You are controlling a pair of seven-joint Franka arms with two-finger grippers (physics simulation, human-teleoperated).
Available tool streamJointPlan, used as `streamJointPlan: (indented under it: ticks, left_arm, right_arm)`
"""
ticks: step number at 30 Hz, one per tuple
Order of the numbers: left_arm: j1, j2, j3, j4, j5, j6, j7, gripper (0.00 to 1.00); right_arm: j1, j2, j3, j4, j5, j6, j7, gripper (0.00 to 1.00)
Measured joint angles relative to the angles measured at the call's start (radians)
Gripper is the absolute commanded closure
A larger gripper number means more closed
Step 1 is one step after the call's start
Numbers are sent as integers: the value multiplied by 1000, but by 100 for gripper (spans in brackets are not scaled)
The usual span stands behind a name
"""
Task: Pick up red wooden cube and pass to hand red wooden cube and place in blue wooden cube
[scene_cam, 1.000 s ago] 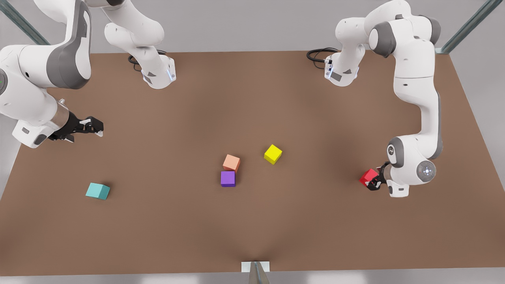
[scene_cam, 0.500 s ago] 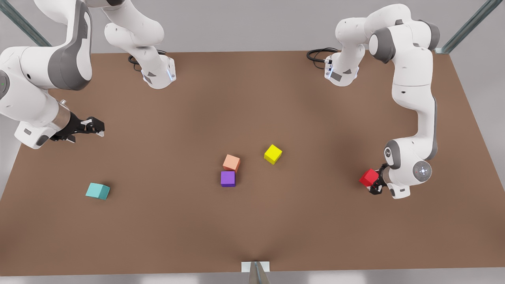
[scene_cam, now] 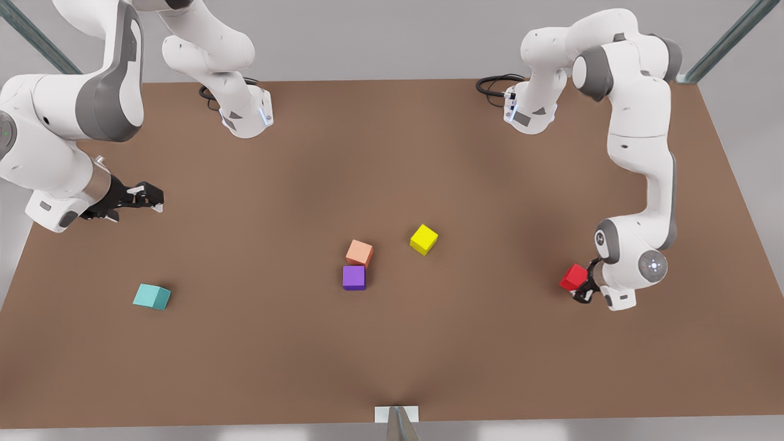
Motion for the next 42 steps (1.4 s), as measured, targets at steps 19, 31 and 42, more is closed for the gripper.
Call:
streamJointPlan:
  ticks: [19, 31, 42]
  left_arm:
    - [-60, 406, -887, 649, -382, -204, 287, 56]
    - [-67, 453, -902, 634, -686, -54, 854, 63]
    - [-80, 478, -907, 634, -810, -18, 1239, 62]
  right_arm:
    - [6, 542, 11, 42, 1231, -201, -523, 0]
    - [31, 565, 11, 0, 1425, 8, -1276, 0]
    - [107, 577, 12, -86, 1507, 77, -1695, 0]
